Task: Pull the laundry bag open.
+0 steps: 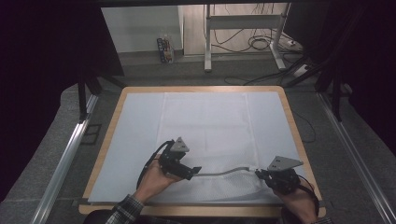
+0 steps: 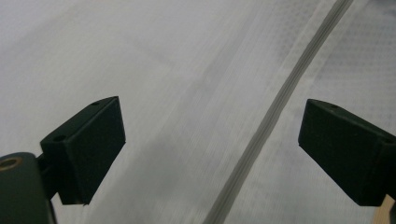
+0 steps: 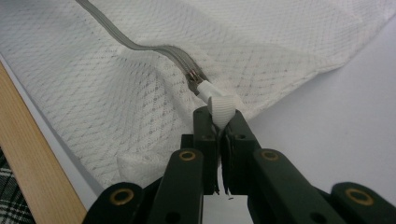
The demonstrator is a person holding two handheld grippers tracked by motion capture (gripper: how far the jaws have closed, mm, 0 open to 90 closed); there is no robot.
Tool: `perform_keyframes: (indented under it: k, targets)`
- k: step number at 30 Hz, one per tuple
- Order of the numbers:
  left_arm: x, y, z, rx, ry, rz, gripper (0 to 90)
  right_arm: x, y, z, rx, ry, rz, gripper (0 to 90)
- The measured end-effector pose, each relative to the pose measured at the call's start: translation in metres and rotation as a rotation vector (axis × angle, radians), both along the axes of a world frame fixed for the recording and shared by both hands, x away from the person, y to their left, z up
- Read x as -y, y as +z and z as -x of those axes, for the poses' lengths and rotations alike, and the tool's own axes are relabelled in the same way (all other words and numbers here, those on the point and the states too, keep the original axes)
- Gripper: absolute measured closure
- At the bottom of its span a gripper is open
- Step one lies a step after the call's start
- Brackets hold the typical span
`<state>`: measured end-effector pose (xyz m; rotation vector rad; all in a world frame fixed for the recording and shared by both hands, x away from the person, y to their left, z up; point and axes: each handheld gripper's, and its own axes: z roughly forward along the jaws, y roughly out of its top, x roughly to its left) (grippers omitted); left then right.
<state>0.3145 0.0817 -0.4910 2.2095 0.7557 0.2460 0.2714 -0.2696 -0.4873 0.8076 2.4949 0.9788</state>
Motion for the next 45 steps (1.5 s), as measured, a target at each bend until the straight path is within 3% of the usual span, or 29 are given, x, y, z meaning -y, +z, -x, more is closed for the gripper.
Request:
perform_keyframes:
  k: [4,5,6,9,10,11,12,18,23,30,34,35,37,38,45]
  targets:
    - [0.026,0.005,-0.011,0.010,-0.043,0.006,7.0,0.000,0.002,0.001,0.014,0.007,-0.007,85.2]
    - [0.026,0.005,-0.011,0.010,-0.043,0.006,7.0,0.000,0.002,0.001,0.015,0.009,-0.010,85.2]
    - [0.040,0.005,-0.016,0.009,-0.062,0.014,7.0,0.000,0.002,0.001,0.017,0.011,-0.012,85.2]
    - [0.053,0.005,-0.019,0.016,-0.085,0.010,6.8,0.000,0.003,0.001,0.017,0.014,-0.015,85.2]
    - [0.066,0.005,-0.022,0.017,-0.103,0.007,6.8,0.001,0.003,0.001,0.018,0.017,-0.019,85.1]
    - [0.066,0.005,-0.022,0.017,-0.103,0.007,6.8,0.001,0.003,0.001,0.018,0.017,-0.019,85.1]
    - [0.079,0.006,-0.026,0.023,-0.124,-0.003,6.8,0.001,0.003,0.001,0.017,0.020,-0.022,85.1]
    - [0.117,0.006,-0.033,0.049,-0.186,-0.034,6.7,0.001,0.003,0.001,0.021,0.022,-0.022,85.0]
    - [0.137,0.002,-0.035,0.036,-0.199,0.001,6.7,0.002,0.004,0.001,0.023,0.025,-0.030,85.0]
    - [0.148,-0.005,-0.036,0.015,-0.236,0.009,6.3,0.003,0.005,0.001,0.017,0.019,-0.042,85.0]
    - [0.149,-0.007,-0.038,0.029,-0.212,0.001,6.2,0.003,0.005,0.001,0.012,0.019,-0.042,85.1]
    - [0.150,-0.008,-0.040,0.031,-0.179,0.017,6.2,0.003,0.005,0.001,0.011,0.020,-0.041,85.1]
    - [0.149,-0.007,-0.040,0.037,-0.168,0.012,6.4,0.003,0.005,0.001,0.011,0.018,-0.040,85.2]
    - [0.146,-0.005,-0.041,0.050,-0.155,-0.011,7.1,0.003,0.005,0.001,0.009,0.014,-0.036,85.2]
    - [0.126,0.004,-0.039,0.067,-0.162,-0.023,11.4,0.003,0.002,0.000,0.007,0.000,-0.009,85.2]
